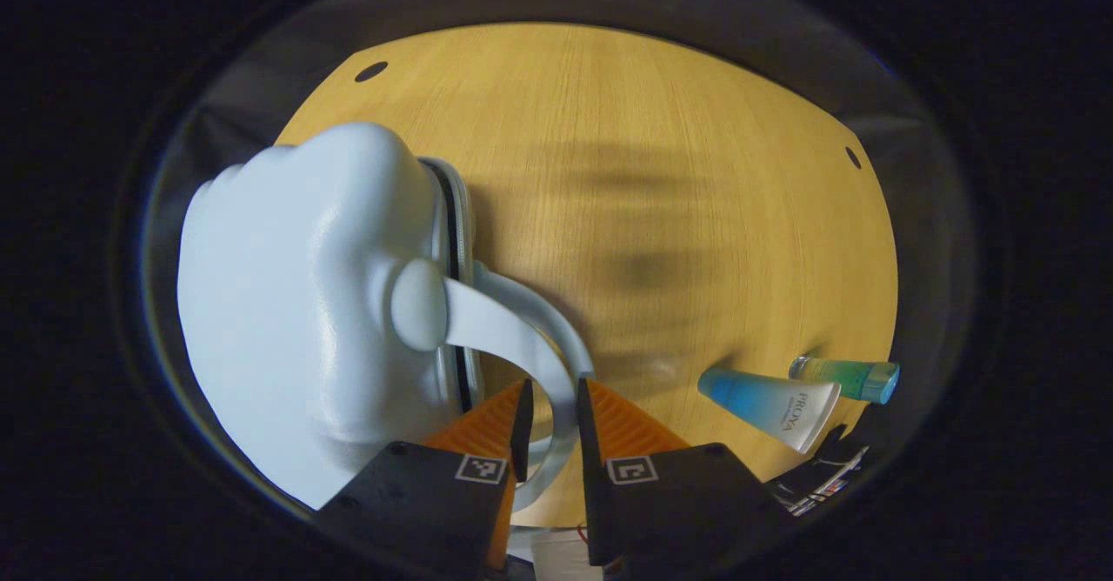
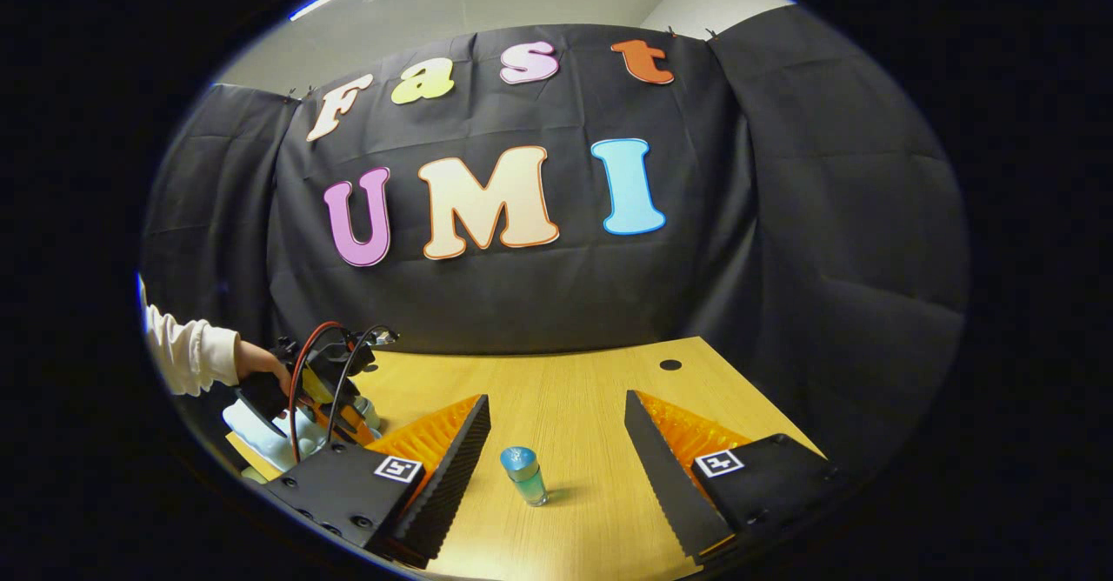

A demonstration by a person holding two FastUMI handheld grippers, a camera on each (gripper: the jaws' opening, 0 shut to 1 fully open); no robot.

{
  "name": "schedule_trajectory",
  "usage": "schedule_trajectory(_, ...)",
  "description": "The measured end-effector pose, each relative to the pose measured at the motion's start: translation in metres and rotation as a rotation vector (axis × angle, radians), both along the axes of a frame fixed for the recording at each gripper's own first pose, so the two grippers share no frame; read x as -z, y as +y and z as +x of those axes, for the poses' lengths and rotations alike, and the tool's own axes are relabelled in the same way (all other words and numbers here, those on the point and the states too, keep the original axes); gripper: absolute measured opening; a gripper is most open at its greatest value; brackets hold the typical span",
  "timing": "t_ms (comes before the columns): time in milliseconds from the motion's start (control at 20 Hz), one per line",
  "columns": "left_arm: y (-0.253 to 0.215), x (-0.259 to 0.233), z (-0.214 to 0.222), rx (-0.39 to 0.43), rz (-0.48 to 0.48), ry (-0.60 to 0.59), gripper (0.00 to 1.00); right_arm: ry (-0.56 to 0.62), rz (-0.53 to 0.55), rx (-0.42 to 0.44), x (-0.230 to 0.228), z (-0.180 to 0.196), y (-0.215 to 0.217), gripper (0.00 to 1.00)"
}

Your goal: First open the suitcase, pack the skin care products into it, and then close the suitcase.

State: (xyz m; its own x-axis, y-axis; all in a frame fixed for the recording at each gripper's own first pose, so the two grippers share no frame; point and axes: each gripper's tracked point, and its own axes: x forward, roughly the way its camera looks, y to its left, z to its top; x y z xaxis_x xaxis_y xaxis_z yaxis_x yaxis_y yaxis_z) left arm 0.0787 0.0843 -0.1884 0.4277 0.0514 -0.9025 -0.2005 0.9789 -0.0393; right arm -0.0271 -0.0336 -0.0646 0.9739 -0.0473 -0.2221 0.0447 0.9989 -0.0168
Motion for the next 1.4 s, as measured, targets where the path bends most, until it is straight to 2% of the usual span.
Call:
schedule_trajectory(50, -0.002, 0.003, 0.000, -0.005, -0.014, 0.011, 0.24, 0.003, -0.001, 0.000, 0.001, -0.001, 0.000, 0.97)
schedule_trajectory(100, -0.001, 0.003, -0.001, -0.003, -0.008, 0.012, 0.09, 0.007, -0.002, 0.000, 0.002, 0.000, 0.000, 0.98)
schedule_trajectory(400, -0.005, -0.008, -0.001, 0.032, -0.018, -0.022, 0.01, 0.018, -0.008, -0.015, 0.006, 0.001, 0.004, 0.98)
schedule_trajectory(550, -0.006, -0.020, -0.003, 0.052, -0.029, -0.059, 0.01, 0.026, -0.005, -0.025, 0.008, 0.004, 0.007, 0.98)
schedule_trajectory(800, -0.009, -0.047, -0.009, 0.051, -0.106, -0.128, 0.01, 0.044, 0.016, -0.063, 0.013, 0.008, 0.020, 0.98)
schedule_trajectory(1000, 0.000, -0.092, -0.024, 0.060, -0.113, -0.203, 0.01, 0.055, 0.023, -0.104, 0.017, 0.013, 0.032, 0.98)
schedule_trajectory(1250, 0.040, -0.161, -0.061, 0.006, -0.138, -0.307, 0.00, 0.058, 0.034, -0.154, 0.020, 0.023, 0.050, 0.98)
schedule_trajectory(1400, 0.084, -0.196, -0.087, -0.047, -0.106, -0.372, 0.01, 0.057, 0.035, -0.176, 0.020, 0.028, 0.061, 0.98)
